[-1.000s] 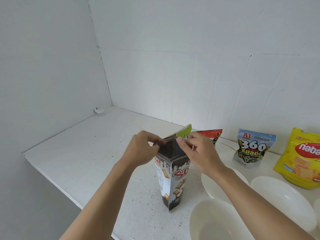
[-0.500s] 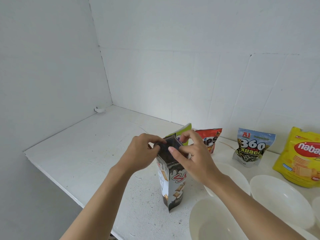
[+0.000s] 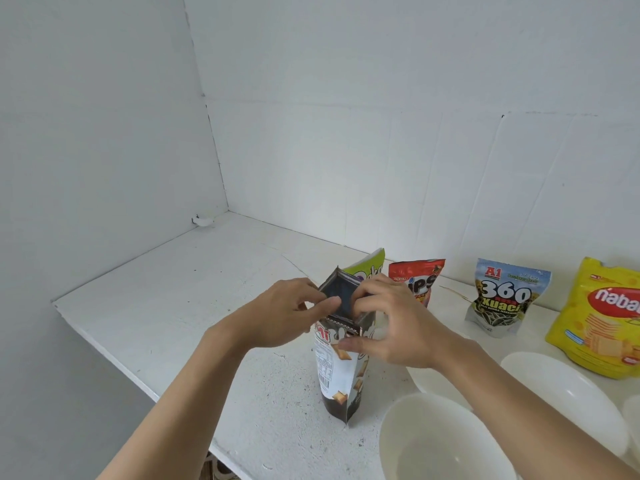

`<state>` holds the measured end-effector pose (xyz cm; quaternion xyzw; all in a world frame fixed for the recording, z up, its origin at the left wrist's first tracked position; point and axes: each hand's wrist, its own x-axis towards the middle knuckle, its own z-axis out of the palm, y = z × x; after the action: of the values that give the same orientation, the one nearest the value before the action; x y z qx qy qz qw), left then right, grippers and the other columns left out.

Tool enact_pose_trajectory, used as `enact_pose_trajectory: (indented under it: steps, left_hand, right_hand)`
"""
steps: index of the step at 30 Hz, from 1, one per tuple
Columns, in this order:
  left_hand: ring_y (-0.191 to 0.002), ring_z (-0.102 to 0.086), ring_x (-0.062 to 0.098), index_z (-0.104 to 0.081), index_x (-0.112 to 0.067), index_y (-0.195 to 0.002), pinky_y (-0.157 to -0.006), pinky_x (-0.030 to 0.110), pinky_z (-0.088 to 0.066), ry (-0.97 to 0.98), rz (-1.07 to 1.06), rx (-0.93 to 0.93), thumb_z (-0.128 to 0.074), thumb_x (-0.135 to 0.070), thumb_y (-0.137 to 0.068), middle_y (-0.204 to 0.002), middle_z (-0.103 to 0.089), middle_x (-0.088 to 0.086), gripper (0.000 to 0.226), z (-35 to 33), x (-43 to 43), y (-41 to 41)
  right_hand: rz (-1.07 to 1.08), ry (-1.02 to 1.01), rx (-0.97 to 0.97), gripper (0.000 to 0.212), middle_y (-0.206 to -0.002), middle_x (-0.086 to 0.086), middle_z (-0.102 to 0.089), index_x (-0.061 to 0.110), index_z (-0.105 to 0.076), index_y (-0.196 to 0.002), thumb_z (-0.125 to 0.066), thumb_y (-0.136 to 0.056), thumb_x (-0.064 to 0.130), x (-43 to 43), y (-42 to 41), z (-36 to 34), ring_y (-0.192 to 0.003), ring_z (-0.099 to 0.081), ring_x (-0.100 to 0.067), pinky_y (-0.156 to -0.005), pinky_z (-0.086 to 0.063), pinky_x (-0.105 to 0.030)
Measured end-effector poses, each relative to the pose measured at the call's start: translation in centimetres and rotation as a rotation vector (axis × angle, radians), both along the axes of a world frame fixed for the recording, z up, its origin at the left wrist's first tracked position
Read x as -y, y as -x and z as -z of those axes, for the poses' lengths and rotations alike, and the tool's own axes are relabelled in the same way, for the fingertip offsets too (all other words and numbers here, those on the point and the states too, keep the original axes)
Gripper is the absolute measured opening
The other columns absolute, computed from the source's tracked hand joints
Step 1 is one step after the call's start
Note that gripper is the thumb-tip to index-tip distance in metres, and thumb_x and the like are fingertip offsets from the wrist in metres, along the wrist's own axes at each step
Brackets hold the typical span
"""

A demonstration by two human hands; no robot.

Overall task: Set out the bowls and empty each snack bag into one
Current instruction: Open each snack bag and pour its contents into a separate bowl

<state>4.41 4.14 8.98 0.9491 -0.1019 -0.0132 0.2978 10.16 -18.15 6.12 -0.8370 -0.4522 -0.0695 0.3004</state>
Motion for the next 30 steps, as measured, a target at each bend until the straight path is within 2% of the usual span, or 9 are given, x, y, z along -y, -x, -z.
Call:
enact_pose_trajectory:
  steps: [4, 8, 10, 13, 15, 18, 23, 27, 30]
  left_hand:
    - [-0.079, -0.068, 0.011, -0.073, -0.017, -0.101, -0.075, 0.018, -0.051, 0.063, 0.094, -0.012, -0.043, -0.063, -0.096, -0.106, -0.059, -0.001, 0.054, 0.7, -0.4, 0.4]
    - [-0.074, -0.061, 0.006, -0.068, -0.02, -0.081, -0.071, 0.016, -0.046, 0.102, 0.015, 0.115, -0.051, -0.043, -0.103, -0.104, -0.059, -0.005, 0.036, 1.7, -0.9, 0.4]
    - [-0.076, -0.059, 0.003, -0.068, -0.021, -0.078, -0.07, 0.021, -0.047, 0.088, -0.055, 0.181, -0.053, -0.04, -0.103, -0.103, -0.059, -0.007, 0.035, 2.4, -1.0, 0.3]
    - [-0.078, -0.06, 0.008, -0.067, -0.022, -0.075, -0.069, 0.03, -0.052, 0.118, -0.136, 0.235, -0.05, -0.051, -0.099, -0.097, -0.06, -0.01, 0.042, 3.2, -0.7, 0.7]
    - [-0.075, -0.061, 0.01, -0.061, -0.026, -0.07, -0.064, 0.024, -0.05, 0.188, -0.158, 0.281, -0.049, -0.059, -0.092, -0.094, -0.061, -0.01, 0.041, 3.0, -0.4, 1.2]
    - [-0.073, -0.063, 0.009, -0.06, -0.029, -0.072, -0.063, 0.017, -0.047, 0.255, -0.142, 0.285, -0.054, -0.058, -0.089, -0.097, -0.061, -0.011, 0.034, 2.5, -0.2, 1.5]
    - [-0.08, -0.064, 0.008, -0.067, -0.028, -0.081, -0.069, 0.014, -0.047, 0.307, -0.129, 0.282, -0.059, -0.051, -0.093, -0.099, -0.062, -0.01, 0.027, 2.6, 0.2, 1.4]
    - [-0.091, -0.063, 0.003, -0.067, -0.022, -0.089, -0.074, 0.01, -0.046, 0.29, -0.168, 0.288, -0.058, -0.049, -0.095, -0.099, -0.062, -0.012, 0.029, 2.6, 0.0, 1.5]
    - [-0.096, -0.064, 0.003, -0.063, -0.022, -0.092, -0.074, 0.008, -0.047, 0.255, -0.189, 0.292, -0.058, -0.042, -0.098, -0.101, -0.061, -0.012, 0.021, 2.9, 0.2, 1.5]
  right_hand:
    - [0.007, 0.007, -0.02, 0.036, -0.094, 0.024, -0.053, 0.042, -0.056, -0.077, -0.073, -0.07, 0.072, 0.2, -0.2, -0.1, -0.101, -0.045, 0.004, -0.092, -0.04, -0.039]
    - [0.029, -0.002, 0.02, 0.031, -0.089, 0.026, -0.048, 0.048, -0.048, -0.076, -0.075, -0.075, 0.064, -0.1, 0.0, 0.1, -0.097, -0.043, 0.006, -0.089, -0.038, -0.037]
    - [0.041, 0.005, 0.036, 0.031, -0.088, 0.023, -0.047, 0.042, -0.05, -0.076, -0.07, -0.078, 0.065, -0.1, 0.1, 0.3, -0.094, -0.041, 0.005, -0.09, -0.038, -0.039]
    - [0.053, 0.031, 0.049, 0.034, -0.09, 0.018, -0.049, 0.034, -0.051, -0.078, -0.072, -0.077, 0.061, -0.1, 0.1, 0.3, -0.092, -0.038, 0.001, -0.094, -0.039, -0.045]
    - [0.053, 0.05, 0.047, 0.033, -0.091, 0.018, -0.051, 0.035, -0.053, -0.078, -0.074, -0.076, 0.061, 0.1, 0.1, 0.1, -0.094, -0.039, 0.001, -0.095, -0.037, -0.045]
    - [0.027, 0.063, 0.037, 0.034, -0.096, 0.022, -0.053, 0.039, -0.061, -0.081, -0.077, -0.068, 0.066, 0.1, 0.4, -0.6, -0.098, -0.044, 0.0, -0.094, -0.03, -0.037]
    - [-0.058, 0.052, -0.01, 0.043, -0.094, 0.022, -0.059, 0.041, -0.06, -0.093, -0.088, -0.062, 0.053, -0.8, 1.3, -1.9, -0.098, -0.052, -0.003, -0.099, -0.03, -0.025]
    - [-0.025, 0.065, -0.062, 0.051, -0.096, 0.027, -0.06, 0.03, -0.059, -0.108, -0.09, -0.069, 0.036, -0.6, 2.4, -2.3, -0.106, -0.041, 0.01, -0.091, -0.016, 0.002]
    - [-0.069, 0.13, -0.095, 0.054, -0.112, 0.029, -0.061, 0.04, -0.053, -0.116, -0.087, -0.075, 0.031, -0.8, 2.9, -2.5, -0.109, -0.039, 0.013, -0.095, -0.007, 0.006]
